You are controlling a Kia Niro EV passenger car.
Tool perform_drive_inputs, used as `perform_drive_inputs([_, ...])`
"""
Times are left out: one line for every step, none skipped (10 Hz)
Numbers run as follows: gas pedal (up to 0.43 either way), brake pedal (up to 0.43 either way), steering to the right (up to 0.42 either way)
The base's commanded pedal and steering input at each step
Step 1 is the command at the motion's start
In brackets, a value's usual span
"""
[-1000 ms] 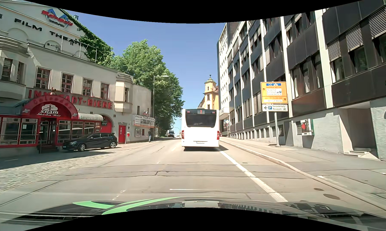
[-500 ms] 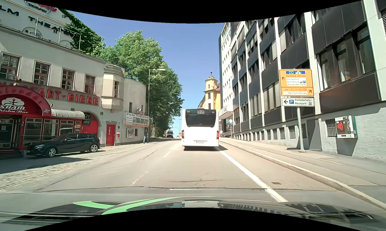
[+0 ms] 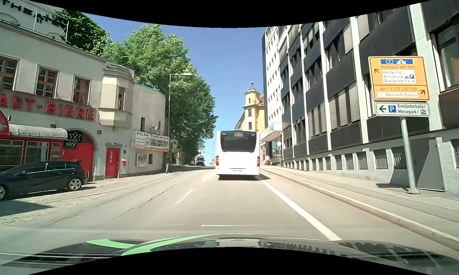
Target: Follow the waypoints while adhering to traffic rules and regulations
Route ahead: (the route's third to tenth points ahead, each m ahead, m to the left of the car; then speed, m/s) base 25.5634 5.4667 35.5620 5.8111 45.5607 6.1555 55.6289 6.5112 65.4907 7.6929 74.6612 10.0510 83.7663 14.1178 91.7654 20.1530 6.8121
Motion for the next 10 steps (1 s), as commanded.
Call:
perform_drive_inputs([0.197,0.0,0.003])
perform_drive_inputs([0.197,0.0,0.003])
perform_drive_inputs([0.197,0.0,0.002])
perform_drive_inputs([0.197,0.0,0.002])
perform_drive_inputs([0.197,0.0,0.001])
perform_drive_inputs([0.197,0.0,0.001])
perform_drive_inputs([0.197,0.0,0.001])
perform_drive_inputs([0.197,0.0,0.001])
perform_drive_inputs([0.197,0.0,0.001])
perform_drive_inputs([0.197,0.0,0.0])
